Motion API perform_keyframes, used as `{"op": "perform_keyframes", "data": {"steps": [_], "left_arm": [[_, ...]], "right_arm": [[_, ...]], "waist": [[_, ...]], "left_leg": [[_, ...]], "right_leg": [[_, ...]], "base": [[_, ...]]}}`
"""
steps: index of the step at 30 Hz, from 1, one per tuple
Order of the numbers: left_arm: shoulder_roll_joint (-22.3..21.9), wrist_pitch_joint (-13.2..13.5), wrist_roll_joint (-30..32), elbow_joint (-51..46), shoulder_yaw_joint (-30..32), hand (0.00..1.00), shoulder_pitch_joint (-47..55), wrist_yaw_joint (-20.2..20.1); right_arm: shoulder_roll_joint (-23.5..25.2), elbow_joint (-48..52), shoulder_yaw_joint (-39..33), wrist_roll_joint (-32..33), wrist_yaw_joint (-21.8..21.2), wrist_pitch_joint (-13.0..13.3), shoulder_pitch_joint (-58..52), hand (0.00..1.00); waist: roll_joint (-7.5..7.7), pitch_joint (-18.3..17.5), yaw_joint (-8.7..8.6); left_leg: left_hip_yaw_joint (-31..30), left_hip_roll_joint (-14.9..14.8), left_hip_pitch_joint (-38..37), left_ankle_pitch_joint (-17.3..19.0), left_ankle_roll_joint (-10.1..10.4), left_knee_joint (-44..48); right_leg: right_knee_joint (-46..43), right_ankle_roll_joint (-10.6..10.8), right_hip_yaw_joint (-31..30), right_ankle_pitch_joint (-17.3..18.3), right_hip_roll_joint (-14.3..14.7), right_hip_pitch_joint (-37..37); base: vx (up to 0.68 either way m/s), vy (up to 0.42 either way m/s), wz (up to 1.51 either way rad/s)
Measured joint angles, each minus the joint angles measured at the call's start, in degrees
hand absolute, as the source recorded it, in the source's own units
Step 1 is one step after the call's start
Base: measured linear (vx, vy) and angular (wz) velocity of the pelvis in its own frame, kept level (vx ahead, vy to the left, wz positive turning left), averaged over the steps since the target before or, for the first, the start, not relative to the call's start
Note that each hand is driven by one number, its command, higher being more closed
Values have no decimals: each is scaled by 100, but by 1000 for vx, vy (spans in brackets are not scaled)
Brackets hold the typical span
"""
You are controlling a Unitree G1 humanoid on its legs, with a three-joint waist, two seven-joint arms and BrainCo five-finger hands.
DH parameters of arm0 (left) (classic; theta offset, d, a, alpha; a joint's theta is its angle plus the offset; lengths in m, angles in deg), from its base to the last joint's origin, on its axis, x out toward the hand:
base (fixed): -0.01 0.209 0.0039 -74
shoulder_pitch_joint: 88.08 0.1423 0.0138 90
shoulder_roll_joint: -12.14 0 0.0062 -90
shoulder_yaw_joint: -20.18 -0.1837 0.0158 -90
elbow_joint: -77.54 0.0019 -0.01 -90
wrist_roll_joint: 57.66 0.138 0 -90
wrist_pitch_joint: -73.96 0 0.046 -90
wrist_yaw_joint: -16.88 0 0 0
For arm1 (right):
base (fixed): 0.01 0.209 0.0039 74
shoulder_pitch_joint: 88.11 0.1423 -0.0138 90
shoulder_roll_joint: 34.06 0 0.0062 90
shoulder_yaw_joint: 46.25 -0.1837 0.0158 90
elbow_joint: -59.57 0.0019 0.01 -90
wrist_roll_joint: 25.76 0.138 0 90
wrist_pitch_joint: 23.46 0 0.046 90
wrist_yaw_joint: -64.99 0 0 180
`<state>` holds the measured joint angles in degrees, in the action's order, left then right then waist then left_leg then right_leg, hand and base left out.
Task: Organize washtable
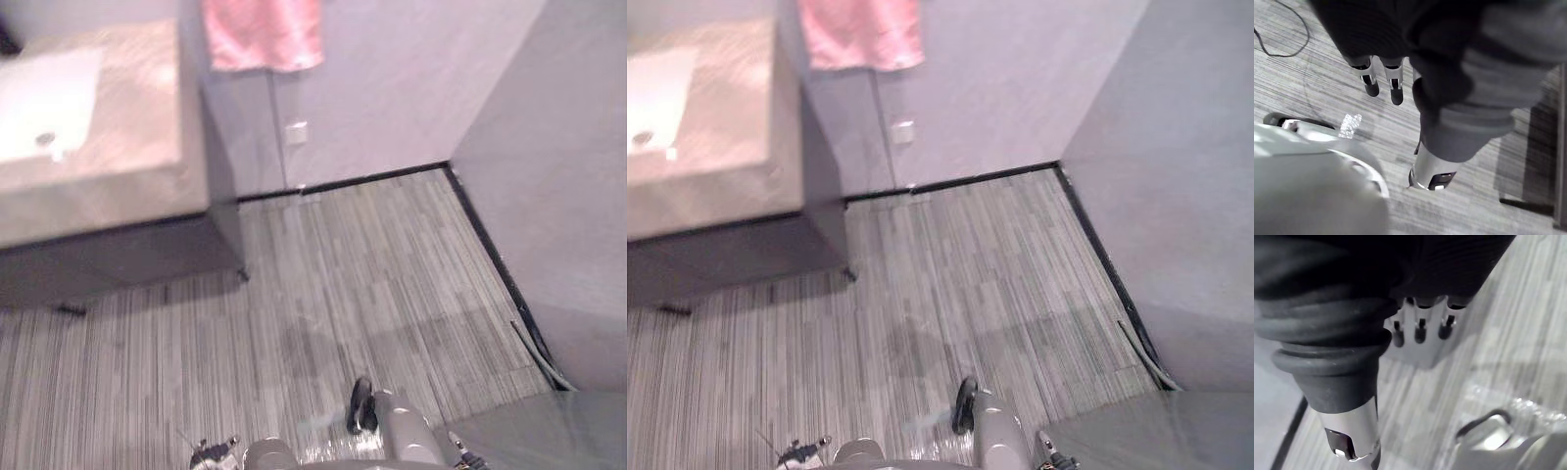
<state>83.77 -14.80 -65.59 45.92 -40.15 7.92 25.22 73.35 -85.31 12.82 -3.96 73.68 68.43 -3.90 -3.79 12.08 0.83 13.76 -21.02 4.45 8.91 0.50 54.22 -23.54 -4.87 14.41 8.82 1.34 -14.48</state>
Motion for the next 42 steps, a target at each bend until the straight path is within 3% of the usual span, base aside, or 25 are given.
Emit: {"op": "perform_keyframes", "data": {"steps": [1,2,5,7,10,11,12,13,14,16,17,18,19,20,21,25,28,29,30,31,32,35,38,40,42], "left_arm": [[28,3,-38,0,0,0,-29,-25],[40,25,-69,-20,-14,0,-55,-79],[-5,195,-273,-217,-61,0,-38,-82],[-45,227,-283,-259,-75,0,-82,-92],[-70,239,-285,-257,-75,0,-78,-89],[-78,239,-284,-255,-73,0,-30,-90],[-59,233,-282,-180,-52,0,47,-90],[66,227,-281,-149,-5,0,62,-91],[103,233,-281,-154,-3,0,60,-90],[175,235,-288,-85,85,0,57,-99],[205,203,-286,35,174,0,64,-90],[208,158,-282,162,188,0,85,-88],[214,156,-282,175,186,0,79,-84],[218,144,-284,174,146,0,77,-92],[248,134,-280,175,124,0,119,-90],[170,130,-293,-57,4,0,-41,-96],[-2,186,-295,-196,40,0,-124,-200],[-80,187,-286,-225,228,0,-86,-187],[-105,189,-284,-233,271,0,-60,-175],[-137,187,-286,-201,323,0,-40,-167],[-194,184,-296,-209,336,0,15,-169],[-281,189,-501,-170,362,0,-36,-130],[-275,193,-544,-197,252,0,-50,-52],[-256,191,-544,-333,41,0,-51,-15],[-45,221,-608,-811,-162,0,-78,54]], "right_arm": [[30,-7,17,-3,2,-16,70,0],[64,20,48,-41,0,-27,100,0],[84,117,233,-42,10,4,195,0],[106,213,272,-46,-7,15,376,0],[154,225,271,-59,5,13,408,0],[176,224,280,-85,8,13,374,0],[175,160,291,-144,7,16,367,0],[271,58,403,-177,5,15,374,0],[302,32,424,-182,3,14,366,0],[333,-170,362,-227,-12,0,372,0],[320,-319,229,-243,-20,-3,368,0],[268,-428,212,-325,-39,7,368,0],[264,-436,216,-340,-50,7,367,0],[262,-430,230,-364,-111,15,355,0],[250,-316,268,-444,-132,11,335,0],[257,15,285,-561,-129,15,32,0],[226,-6,246,-556,-121,20,-173,0],[229,-7,259,-556,-122,20,-248,0],[235,-15,261,-558,-112,21,-252,0],[174,-51,275,-546,-119,9,-239,0],[48,-41,462,-582,-116,8,-201,0],[-85,2,656,-594,-104,2,-57,0],[-57,217,615,-490,-104,21,2,0],[-109,365,591,-419,-95,53,42,0],[-96,332,501,-386,-102,61,10,0]], "waist": [[-5,4,-1],[139,84,-2],[214,72,62],[221,76,195],[193,72,325],[187,65,335],[248,2,452],[506,-167,460],[617,-236,456],[800,-316,452],[850,-318,442],[835,-314,429],[829,-310,422],[791,-289,376],[718,-249,285],[679,-237,263],[628,-331,102],[642,-429,137],[645,-452,155],[626,-479,161],[409,-534,162],[206,-541,199],[236,-538,189],[122,-606,185],[287,-770,149]], "left_leg": [[-73,3,121,91,141,162],[-106,81,305,203,302,310],[-51,392,1069,316,354,-55],[151,645,1594,311,356,-981],[403,1152,1915,35,330,-3109],[391,1260,1967,-225,201,-3573],[300,1365,1909,-897,-173,-3557],[292,1582,1875,-1040,-377,-3653],[315,1702,1868,-996,-457,-3745],[317,1995,1695,-880,-696,-3779],[282,2152,1382,-611,-781,-3702],[163,2234,998,-262,-826,-3524],[144,2245,930,-212,-835,-3503],[4,2261,608,28,-790,-3445],[-92,2265,199,226,-793,-3496],[-470,2287,-616,349,-673,-4050],[-970,2277,-919,505,-421,-4151],[-1044,2289,-930,649,-300,-4058],[-1095,2291,-918,809,-189,-3848],[-1125,2200,-845,1004,-3,-3440],[-1154,1983,-467,1085,124,-2657],[-700,1381,325,1037,432,-1211],[-46,892,184,997,429,-2180],[-61,879,57,260,395,-3368],[-126,1179,-144,-115,457,-4117]], "right_leg": [[158,-2,-79,1,41,224],[482,-2,-204,1,60,763],[1096,1,-413,3,56,1825],[1402,86,-536,52,44,2162],[1818,470,-558,300,-20,2972],[1891,570,-612,380,-20,3191],[1900,603,-839,438,-69,3367],[1796,506,-976,360,-293,3297],[1651,460,-1037,285,-399,3173],[879,717,-1317,-3,-656,2867],[37,1038,-1454,-316,-721,2709],[-1466,1631,-1627,-581,-719,2300],[-1732,1692,-1630,-610,-711,2194],[-3100,1875,-1546,-691,-719,1649],[-4247,1786,-1308,-629,-782,974],[-4157,1278,-926,-6,-818,-159],[-1157,984,-955,139,-738,-158],[-251,662,-1153,-143,-732,-85],[12,584,-1163,-411,-740,-1],[44,795,-1109,-413,-754,125],[47,735,-916,-294,-653,224],[294,574,-553,-133,-560,510],[689,563,-306,-127,-663,1067],[800,606,-256,-122,-619,1113],[1028,779,-294,-165,-740,1136]], "base": [[657,-318,-65],[625,-270,-28],[649,-183,-28],[585,-29,-63],[492,95,-41],[758,274,-68],[655,255,-68],[802,316,-51],[539,223,5],[714,292,32],[819,303,35],[629,211,29],[538,168,22],[449,115,27],[405,93,27],[334,7,51],[342,-127,107],[306,-125,69],[394,-194,74],[370,-198,69],[354,-206,63],[286,-173,57],[222,-94,39],[159,22,11],[122,70,11]]}}
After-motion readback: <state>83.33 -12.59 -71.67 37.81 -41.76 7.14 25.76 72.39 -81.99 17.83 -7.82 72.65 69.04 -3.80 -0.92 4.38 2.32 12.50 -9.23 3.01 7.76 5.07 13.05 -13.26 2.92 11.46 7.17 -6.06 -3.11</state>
